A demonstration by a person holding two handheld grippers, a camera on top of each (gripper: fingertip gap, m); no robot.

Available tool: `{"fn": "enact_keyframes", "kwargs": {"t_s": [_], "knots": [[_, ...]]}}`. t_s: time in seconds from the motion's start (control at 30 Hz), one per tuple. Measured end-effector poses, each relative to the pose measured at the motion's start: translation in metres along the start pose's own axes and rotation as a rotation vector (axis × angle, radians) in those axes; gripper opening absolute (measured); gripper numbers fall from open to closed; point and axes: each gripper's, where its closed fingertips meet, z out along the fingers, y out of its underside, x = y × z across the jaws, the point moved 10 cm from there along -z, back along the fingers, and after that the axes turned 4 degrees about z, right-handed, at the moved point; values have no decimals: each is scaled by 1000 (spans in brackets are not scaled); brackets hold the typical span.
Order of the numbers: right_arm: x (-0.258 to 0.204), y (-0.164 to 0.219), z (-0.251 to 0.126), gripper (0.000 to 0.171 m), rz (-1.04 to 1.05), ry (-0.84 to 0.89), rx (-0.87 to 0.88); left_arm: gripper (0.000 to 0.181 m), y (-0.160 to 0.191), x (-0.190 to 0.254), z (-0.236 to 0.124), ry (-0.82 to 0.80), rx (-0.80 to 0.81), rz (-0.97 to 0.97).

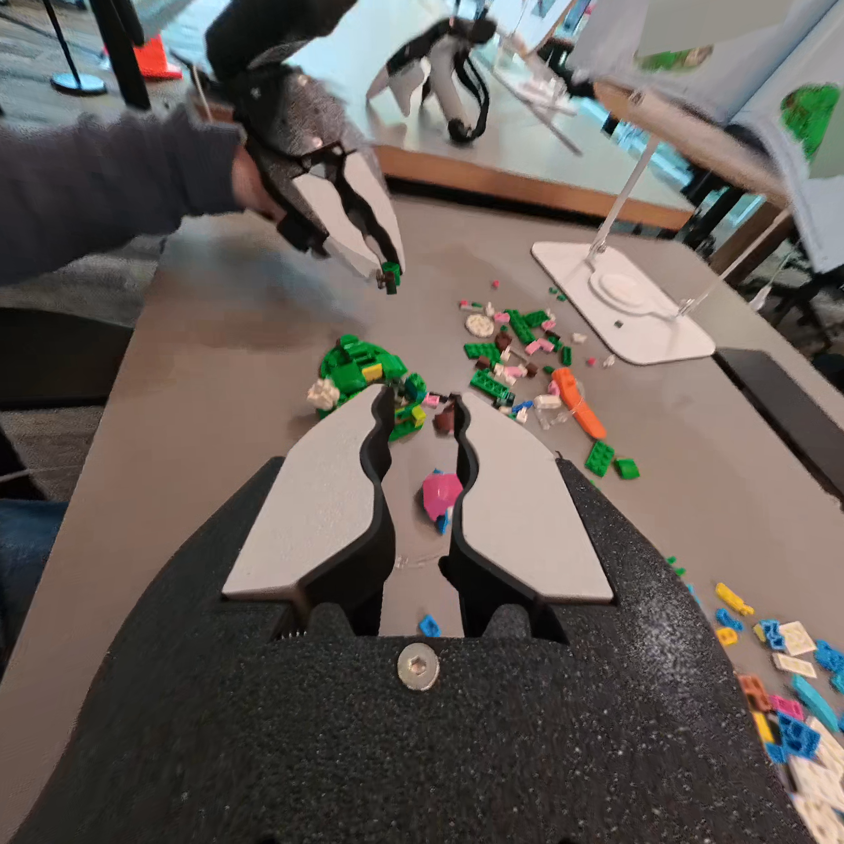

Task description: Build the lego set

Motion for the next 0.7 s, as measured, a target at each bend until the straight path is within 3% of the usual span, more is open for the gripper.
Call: {"fn": "enact_keyframes", "kwargs": {"t_s": [0.17, 0.37, 0.53, 0.7], "knots": [[-19, -16, 6, 29, -31, 88, 212, 19, -50, 50, -3, -200, 163, -55], [-39, -25, 0, 29, -104, 218, 381, 19, -94, 101, 14, -170, 307, -129], [-35, -19, -12, 26, -123, 245, 372, 18, -110, 119, 22, -203, 324, -62], [-26, -15, -25, 24, 52, 302, 327, 18, -121, 134, 32, -377, 315, 118]]}}
